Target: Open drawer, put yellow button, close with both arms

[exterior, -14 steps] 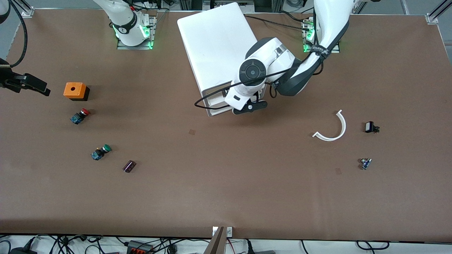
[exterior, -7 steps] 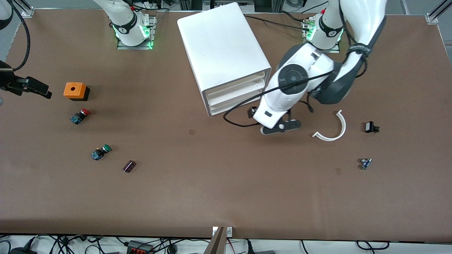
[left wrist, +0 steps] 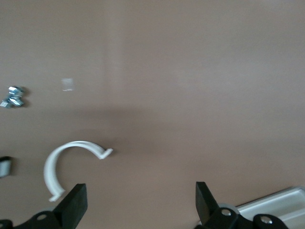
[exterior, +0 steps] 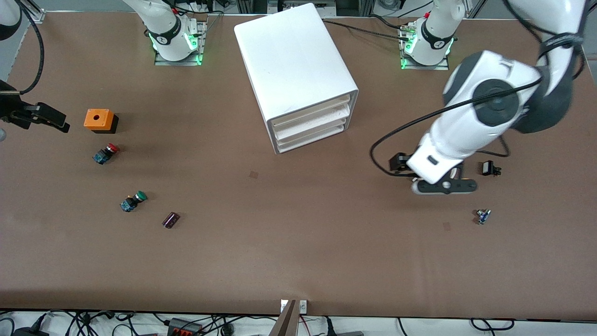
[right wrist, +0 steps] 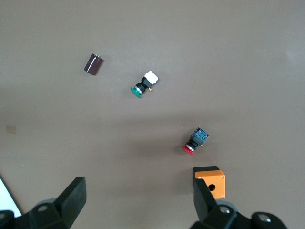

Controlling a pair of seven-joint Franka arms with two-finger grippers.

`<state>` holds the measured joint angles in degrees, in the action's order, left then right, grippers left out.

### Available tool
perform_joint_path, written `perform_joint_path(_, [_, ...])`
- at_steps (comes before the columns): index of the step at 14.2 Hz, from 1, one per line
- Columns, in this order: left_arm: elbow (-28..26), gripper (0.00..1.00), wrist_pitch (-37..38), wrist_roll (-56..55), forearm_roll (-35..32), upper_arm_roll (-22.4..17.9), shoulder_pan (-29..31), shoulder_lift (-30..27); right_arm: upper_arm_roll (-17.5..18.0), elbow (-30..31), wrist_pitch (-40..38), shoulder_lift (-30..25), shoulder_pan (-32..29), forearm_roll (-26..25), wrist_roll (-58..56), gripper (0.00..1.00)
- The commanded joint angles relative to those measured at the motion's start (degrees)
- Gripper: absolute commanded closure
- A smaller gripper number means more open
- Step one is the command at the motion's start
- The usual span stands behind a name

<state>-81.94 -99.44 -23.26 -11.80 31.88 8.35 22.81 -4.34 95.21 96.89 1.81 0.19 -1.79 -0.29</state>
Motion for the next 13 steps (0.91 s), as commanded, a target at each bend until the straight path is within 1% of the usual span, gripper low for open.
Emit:
perform_joint_path(1, [0.9, 0.0, 4.8, 9.0, -0.3, -0.7, 2.3, -3.8, -0.1, -0.5, -0.6, -0.5, 0.7, -1.3, -0.6, 0.0])
perform_joint_path(2, [0.2, 0.0, 5.1, 12.1, 0.5, -3.3, 2.3, -6.1, -0.1, -0.5, -0.5, -0.4, 0.7, -1.2, -0.5, 0.0])
perform_joint_path(3, [-1.3, 0.0, 5.7, 15.8, 3.3, -7.4, 1.3, -8.9, -0.1, -0.5, 0.0, -0.4, 0.6, -0.8, -0.4, 0.0])
perform_joint_path(4, [-4.1, 0.0, 5.7, 20.1, 7.1, -12.2, -0.6, -11.9, -0.2, -0.5, 0.1, -0.4, 0.5, -0.2, -0.4, 0.0])
perform_joint_path(6, [-9.3, 0.0, 5.5, 25.6, 10.3, -18.4, -2.5, -17.1, -0.2, -0.5, -0.3, -0.5, 0.7, -0.1, -0.4, 0.0])
perform_joint_path(7, [-11.3, 0.0, 5.3, 25.9, 10.8, -19.8, -3.4, -19.4, -0.2, -0.4, -0.4, -0.6, 0.6, -0.1, -0.5, 0.0])
perform_joint_path(9, [-15.6, 0.0, 5.2, 26.2, 13.0, -24.4, -5.1, -23.3, -0.4, -0.2, -0.3, -0.7, 0.5, -0.1, -0.6, 0.0])
perform_joint_path(10, [-17.1, 0.0, 4.8, 26.2, 13.1, -25.5, -5.7, -24.7, -0.4, -0.1, 0.0, -0.8, 0.6, -0.6, -0.6, 0.0])
perform_joint_path(12, [-18.5, 0.0, 1.6, 26.2, 12.9, -26.3, -5.8, -26.3, -0.4, 0.0, -0.1, -0.8, 0.6, -0.8, -0.8, 0.0])
perform_joint_path(13, [-18.6, 0.0, 1.6, 26.2, 12.8, -26.3, -5.8, -26.1, -0.4, 0.1, -0.3, -0.8, 0.6, -0.8, -0.8, 0.0])
